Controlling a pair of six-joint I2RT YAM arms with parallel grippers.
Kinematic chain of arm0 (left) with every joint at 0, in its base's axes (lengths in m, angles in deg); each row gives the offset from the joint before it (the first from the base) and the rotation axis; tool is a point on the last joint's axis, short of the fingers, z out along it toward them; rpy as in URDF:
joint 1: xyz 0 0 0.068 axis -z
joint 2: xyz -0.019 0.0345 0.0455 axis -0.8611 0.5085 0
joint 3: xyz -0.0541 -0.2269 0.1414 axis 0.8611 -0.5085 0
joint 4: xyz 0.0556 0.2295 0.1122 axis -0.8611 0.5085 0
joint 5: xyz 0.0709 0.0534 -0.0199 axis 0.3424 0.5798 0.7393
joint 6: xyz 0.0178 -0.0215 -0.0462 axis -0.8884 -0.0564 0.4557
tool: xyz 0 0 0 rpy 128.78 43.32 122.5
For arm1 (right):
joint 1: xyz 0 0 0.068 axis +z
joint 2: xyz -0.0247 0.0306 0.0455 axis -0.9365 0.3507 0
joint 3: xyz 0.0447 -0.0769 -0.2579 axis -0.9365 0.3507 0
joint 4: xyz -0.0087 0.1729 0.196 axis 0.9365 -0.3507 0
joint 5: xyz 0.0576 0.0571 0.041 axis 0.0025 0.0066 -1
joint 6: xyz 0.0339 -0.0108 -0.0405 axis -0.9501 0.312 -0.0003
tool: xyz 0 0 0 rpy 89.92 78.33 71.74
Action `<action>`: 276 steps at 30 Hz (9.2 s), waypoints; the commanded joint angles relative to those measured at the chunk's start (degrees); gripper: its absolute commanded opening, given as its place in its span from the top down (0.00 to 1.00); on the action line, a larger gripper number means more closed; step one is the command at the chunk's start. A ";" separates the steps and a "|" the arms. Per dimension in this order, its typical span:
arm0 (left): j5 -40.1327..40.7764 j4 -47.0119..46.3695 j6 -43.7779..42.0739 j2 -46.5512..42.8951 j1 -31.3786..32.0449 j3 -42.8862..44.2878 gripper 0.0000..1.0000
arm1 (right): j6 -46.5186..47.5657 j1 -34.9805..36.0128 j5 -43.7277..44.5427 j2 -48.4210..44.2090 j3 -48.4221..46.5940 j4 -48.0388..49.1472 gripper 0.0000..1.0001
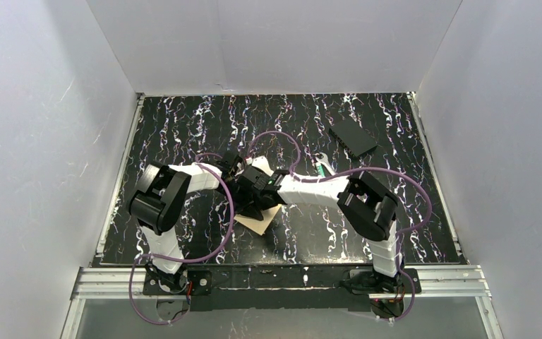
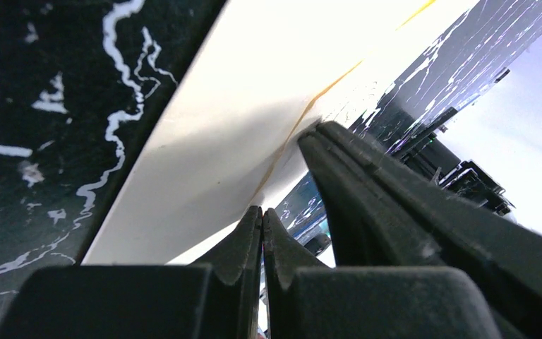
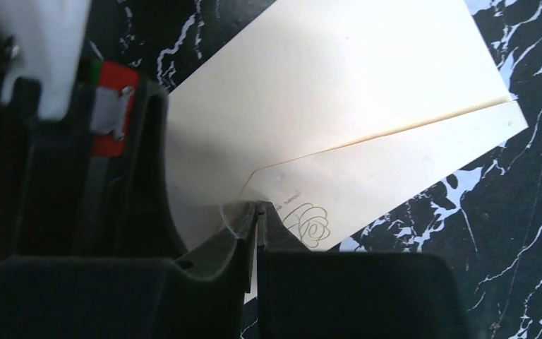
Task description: Place the letter into the envelope and seal it
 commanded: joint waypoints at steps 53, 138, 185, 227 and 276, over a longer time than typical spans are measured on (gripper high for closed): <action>22.19 15.43 -8.35 -17.10 -6.93 23.61 0.24 | 2.33 -24.28 -3.59 -20.03 9.51 -6.83 0.13; -12.94 -30.41 15.17 -18.78 -10.60 16.62 0.70 | -18.68 -29.68 -67.82 -18.63 11.17 63.49 0.99; -13.57 -36.17 23.17 -14.24 -10.63 26.18 0.67 | -44.28 -29.83 -49.64 -18.63 17.73 95.79 0.97; -5.23 -13.00 21.88 -7.42 -11.35 34.09 1.00 | 32.25 -20.08 -17.76 -16.30 -12.92 19.94 0.58; -14.58 -31.97 32.01 -14.99 -12.53 29.86 1.00 | -40.07 -25.44 -33.05 -25.62 14.01 68.00 0.65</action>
